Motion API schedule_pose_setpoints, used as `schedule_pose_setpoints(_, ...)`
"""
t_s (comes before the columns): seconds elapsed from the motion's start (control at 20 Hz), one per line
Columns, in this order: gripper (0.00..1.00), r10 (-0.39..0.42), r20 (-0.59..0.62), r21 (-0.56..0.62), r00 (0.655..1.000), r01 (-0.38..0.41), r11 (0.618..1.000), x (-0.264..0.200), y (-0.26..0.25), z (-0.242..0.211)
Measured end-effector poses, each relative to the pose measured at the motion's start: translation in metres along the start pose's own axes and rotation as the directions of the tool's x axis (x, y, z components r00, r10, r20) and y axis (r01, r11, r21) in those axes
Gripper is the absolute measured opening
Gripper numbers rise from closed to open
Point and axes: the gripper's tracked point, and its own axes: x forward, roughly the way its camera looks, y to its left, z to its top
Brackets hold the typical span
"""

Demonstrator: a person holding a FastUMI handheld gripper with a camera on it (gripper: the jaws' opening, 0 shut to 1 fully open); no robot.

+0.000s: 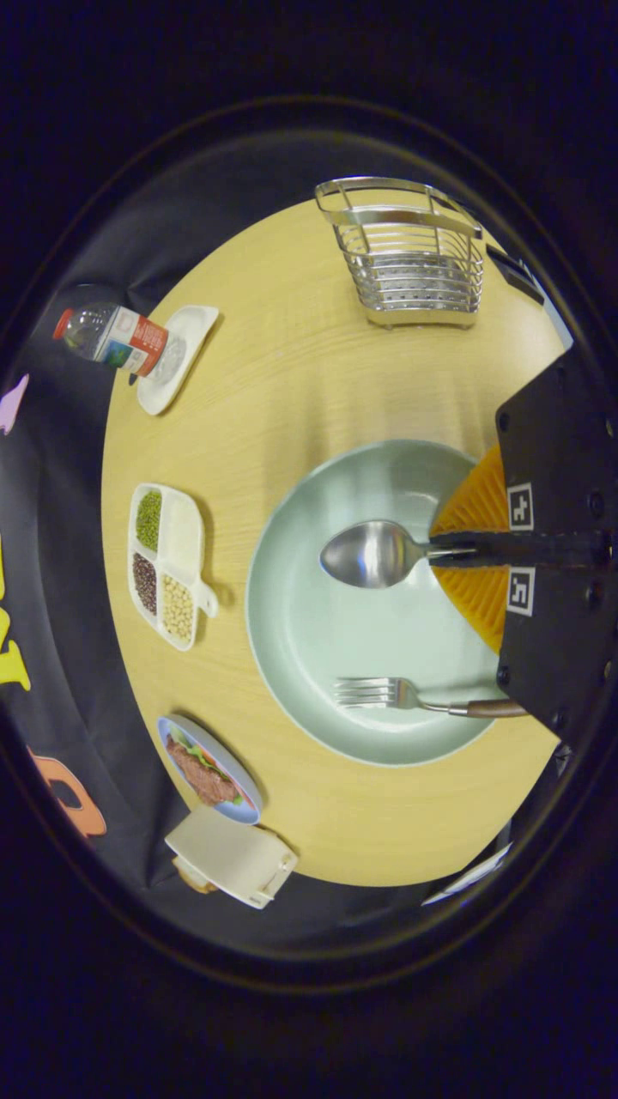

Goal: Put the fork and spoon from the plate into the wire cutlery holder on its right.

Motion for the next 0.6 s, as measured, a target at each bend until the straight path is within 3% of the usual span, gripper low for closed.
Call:
schedule_pose_setpoints(0.4,0.01,0.042,0.095,-0.043,0.995,-0.038,0.998,-0.053,-0.013,0.017)
schedule_pose_setpoints(0.6,0.00,0.056,0.083,-0.034,0.995,-0.053,0.998,-0.051,-0.009,0.013)
